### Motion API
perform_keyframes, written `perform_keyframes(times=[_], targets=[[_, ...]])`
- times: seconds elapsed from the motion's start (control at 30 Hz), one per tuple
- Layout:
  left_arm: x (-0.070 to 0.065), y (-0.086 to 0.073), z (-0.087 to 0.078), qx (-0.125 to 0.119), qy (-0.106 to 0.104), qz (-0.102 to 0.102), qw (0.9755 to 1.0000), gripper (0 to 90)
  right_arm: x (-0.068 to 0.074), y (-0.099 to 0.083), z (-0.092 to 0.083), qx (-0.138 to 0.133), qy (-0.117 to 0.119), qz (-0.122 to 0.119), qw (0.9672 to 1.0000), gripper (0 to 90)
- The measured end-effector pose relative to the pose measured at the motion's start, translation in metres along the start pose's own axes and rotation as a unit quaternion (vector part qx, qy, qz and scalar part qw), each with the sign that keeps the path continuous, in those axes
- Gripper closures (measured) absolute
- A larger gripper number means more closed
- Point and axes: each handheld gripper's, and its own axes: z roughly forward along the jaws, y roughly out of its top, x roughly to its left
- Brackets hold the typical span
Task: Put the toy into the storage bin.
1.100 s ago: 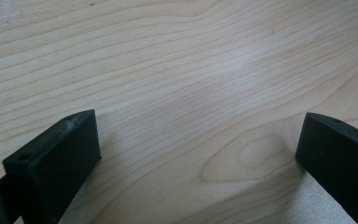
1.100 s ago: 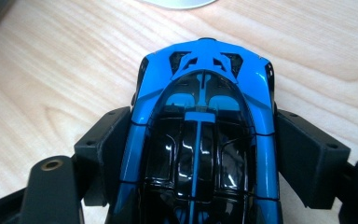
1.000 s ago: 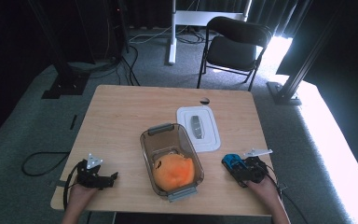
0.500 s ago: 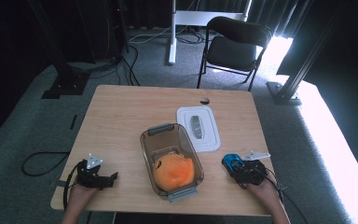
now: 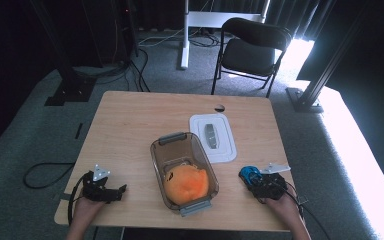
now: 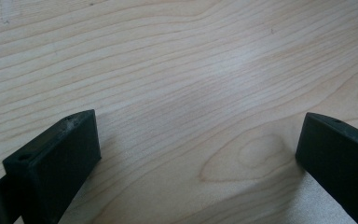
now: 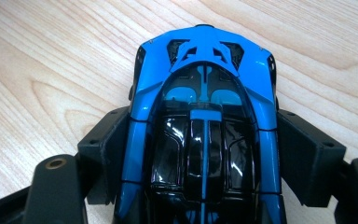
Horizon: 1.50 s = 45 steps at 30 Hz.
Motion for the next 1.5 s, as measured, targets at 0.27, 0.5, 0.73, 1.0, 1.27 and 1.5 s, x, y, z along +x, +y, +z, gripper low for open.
perform_keyframes(times=[0.27,0.5,0.73,1.0,1.27,1.5], targets=[[0.0,0.0,0.0,0.0,0.0,0.0,1.0,0.1,0.001,0.006,-0.003,-0.001,-0.007,0.017,0.9998,25.3],[0.0,0.0,0.0,-0.001,0.0,0.0,1.0,0.1,-0.004,0.016,-0.019,-0.027,0.002,0.025,0.9993,25.4],[0.0,0.0,0.0,0.0,-0.001,0.0,1.0,0.1,-0.001,0.029,-0.03,-0.026,0.009,0.024,0.9993,25.4],[0.0,0.0,0.0,0.0,-0.001,0.0,1.0,0.1,0.005,0.047,-0.047,-0.041,0.006,0.025,0.9988,25.4],[0.0,0.0,0.0,0.0,-0.001,0.001,1.0,0.1,0.01,0.071,-0.065,-0.053,0.005,0.018,0.9984,25.5],[0.0,0.0,0.0,0.0,-0.001,0.001,1.0,0.1,0.015,0.091,-0.076,-0.06,0.014,0.012,0.998,25.4]])
